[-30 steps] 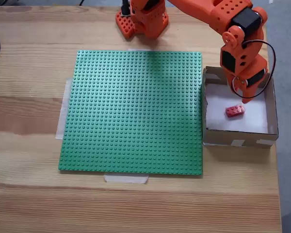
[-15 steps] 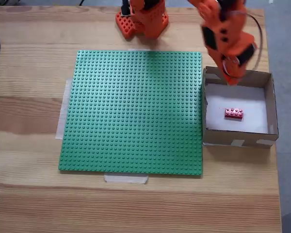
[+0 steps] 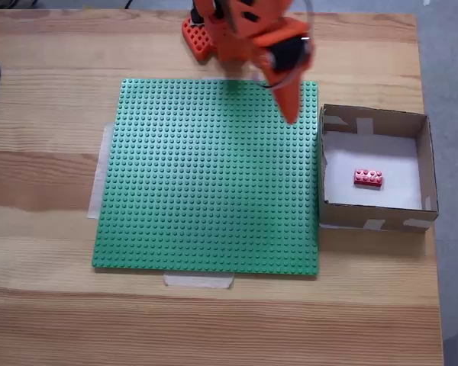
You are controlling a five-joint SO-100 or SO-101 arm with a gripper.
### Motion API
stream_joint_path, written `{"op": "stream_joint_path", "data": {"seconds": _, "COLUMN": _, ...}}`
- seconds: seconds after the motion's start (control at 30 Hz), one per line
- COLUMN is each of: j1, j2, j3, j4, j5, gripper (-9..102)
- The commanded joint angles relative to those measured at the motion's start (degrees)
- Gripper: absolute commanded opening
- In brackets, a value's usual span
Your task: Pick the red lego block and put it in the box.
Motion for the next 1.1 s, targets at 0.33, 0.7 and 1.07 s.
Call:
{"op": "stream_joint_path", "data": {"seconds": 0.33, "j1": 17.4, "j2": 14.85, "j3": 15.56, "j4": -5.63, "j5": 4.39, "gripper": -1}}
{"op": "stream_joint_path", "data": {"seconds": 0.7, "j1": 21.71, "j2": 25.75, "j3": 31.9, "j4": -13.8, "j5": 1.93, "gripper": -1}}
{"op": "stream_joint_path", "data": {"seconds": 1.07, "j1": 22.76, "j2": 36.04, "j3": 43.77, "j4": -14.85, "j5": 1.32, "gripper": -1}}
